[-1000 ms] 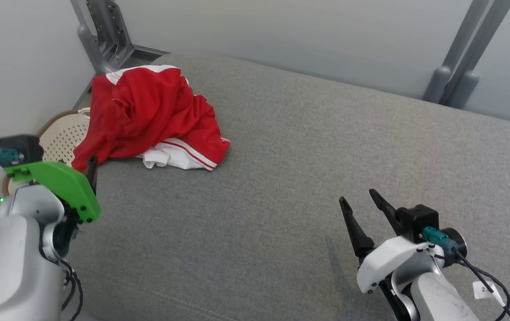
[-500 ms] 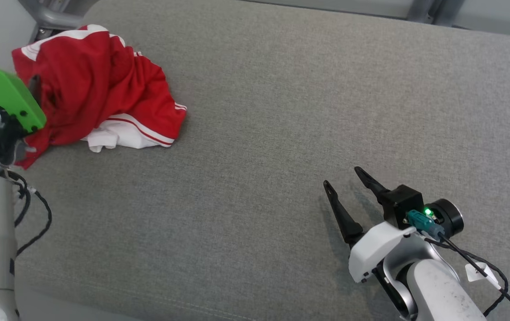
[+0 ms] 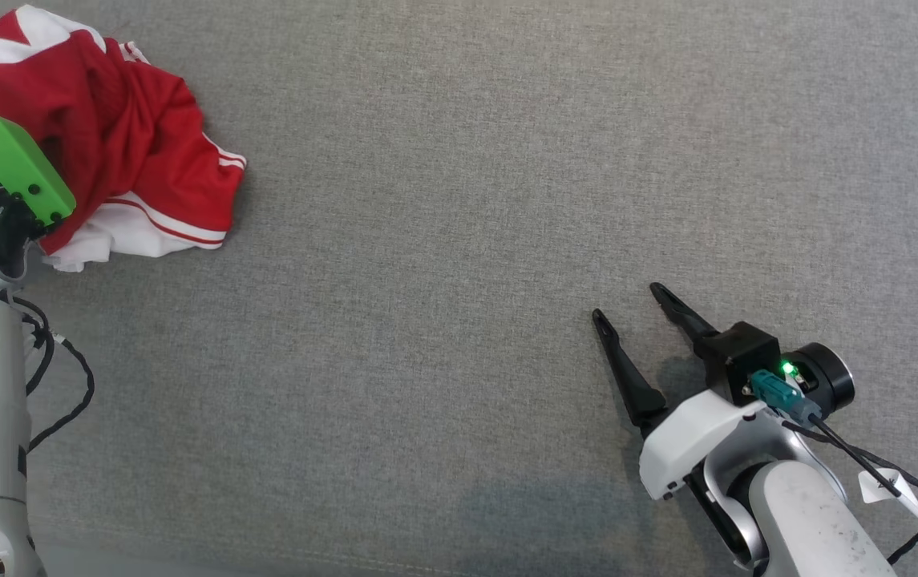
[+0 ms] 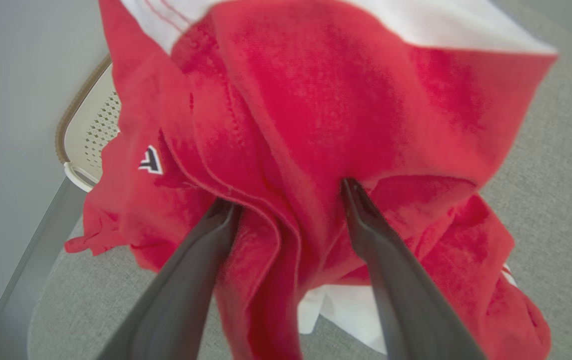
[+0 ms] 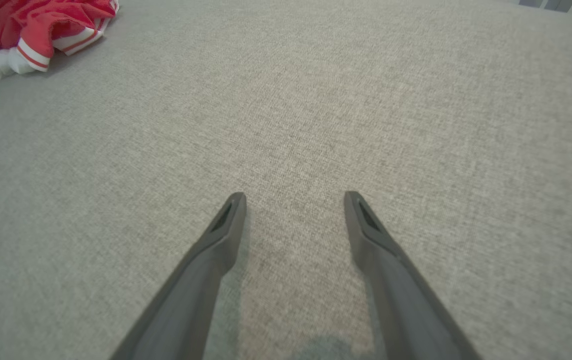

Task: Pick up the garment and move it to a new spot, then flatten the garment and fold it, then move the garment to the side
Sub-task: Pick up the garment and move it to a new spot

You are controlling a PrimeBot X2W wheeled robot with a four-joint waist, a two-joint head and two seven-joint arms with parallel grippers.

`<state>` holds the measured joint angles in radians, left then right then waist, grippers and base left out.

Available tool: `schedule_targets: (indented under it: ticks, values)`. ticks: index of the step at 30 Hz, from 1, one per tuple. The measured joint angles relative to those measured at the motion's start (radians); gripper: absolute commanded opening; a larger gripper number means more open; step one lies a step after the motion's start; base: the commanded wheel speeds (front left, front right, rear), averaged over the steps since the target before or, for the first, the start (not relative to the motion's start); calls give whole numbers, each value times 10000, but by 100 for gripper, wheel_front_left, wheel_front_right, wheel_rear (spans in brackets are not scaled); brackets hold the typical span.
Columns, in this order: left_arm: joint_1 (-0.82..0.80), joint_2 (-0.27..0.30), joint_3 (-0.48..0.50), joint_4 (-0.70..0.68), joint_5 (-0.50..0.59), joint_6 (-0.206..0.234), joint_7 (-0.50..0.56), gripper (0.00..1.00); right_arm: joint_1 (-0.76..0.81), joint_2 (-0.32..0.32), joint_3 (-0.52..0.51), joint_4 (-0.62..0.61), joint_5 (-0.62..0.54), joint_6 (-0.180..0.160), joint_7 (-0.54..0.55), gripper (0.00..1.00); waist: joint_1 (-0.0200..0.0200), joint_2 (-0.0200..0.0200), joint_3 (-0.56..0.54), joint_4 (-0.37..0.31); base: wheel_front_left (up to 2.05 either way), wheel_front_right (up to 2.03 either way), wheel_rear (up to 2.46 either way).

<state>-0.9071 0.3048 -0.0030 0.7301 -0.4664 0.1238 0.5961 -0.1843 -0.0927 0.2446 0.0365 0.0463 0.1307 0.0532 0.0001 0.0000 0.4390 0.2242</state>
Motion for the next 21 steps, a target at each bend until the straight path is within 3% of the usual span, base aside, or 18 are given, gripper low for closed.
schedule_targets:
  ticks: [1,2,4,21]
  values:
    - [-12,-4,-15,81,27,29,-8,100,0,0,-19,-17,-2,0,21,100,0,0,60,-31,0,0,0]
    - [-12,-19,-36,132,48,88,-117,58,0,2,-40,-40,-4,0,23,100,0,0,108,-52,0,0,0]
    - [-22,-42,-63,173,113,88,-332,0,-5,15,-42,-46,-4,0,23,100,0,0,159,-61,0,0,0]
    - [-607,146,-518,-313,573,38,-1956,0,278,324,198,1281,541,0,-761,100,-2,0,-1605,-80,0,0,0]
